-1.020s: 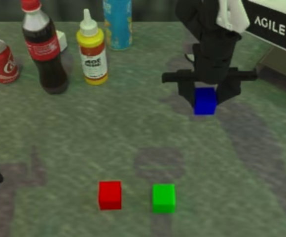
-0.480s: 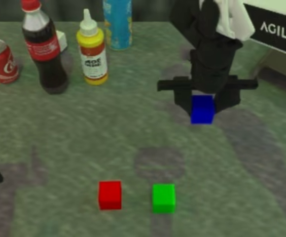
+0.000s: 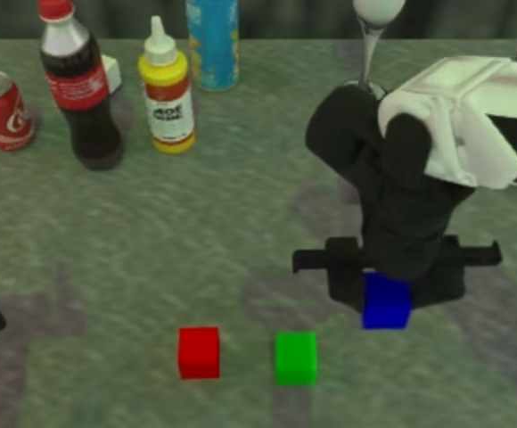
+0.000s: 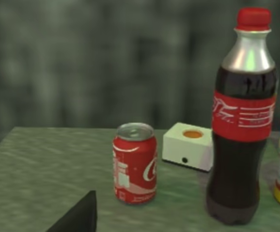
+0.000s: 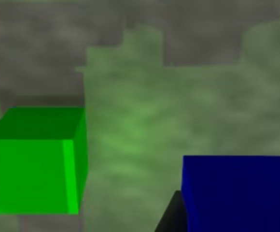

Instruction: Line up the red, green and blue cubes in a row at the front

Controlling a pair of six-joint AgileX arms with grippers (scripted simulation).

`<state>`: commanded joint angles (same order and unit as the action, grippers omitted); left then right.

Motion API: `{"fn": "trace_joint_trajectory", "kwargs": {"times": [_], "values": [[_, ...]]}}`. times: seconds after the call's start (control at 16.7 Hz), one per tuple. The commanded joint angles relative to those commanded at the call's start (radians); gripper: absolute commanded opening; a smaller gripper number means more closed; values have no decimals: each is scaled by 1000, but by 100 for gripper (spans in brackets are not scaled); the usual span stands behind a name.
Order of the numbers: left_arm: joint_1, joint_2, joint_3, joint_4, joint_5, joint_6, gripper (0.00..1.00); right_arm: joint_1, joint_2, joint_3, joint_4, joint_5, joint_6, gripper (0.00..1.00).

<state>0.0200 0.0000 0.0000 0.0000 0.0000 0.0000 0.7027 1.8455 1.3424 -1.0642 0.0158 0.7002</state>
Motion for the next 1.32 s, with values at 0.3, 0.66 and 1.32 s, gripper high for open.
{"fn": "trace_joint_trajectory", "kwargs": {"times": [0.3, 0.66, 1.32], "values": [[0, 0, 0, 0, 0, 0, 100, 39, -78, -84, 27, 1, 40, 0], [0, 0, 0, 0, 0, 0, 100, 36, -46, -130, 99, 0, 38, 0], [0, 0, 0, 0, 0, 0, 100, 40, 32, -245, 298, 1, 43, 8]]}}
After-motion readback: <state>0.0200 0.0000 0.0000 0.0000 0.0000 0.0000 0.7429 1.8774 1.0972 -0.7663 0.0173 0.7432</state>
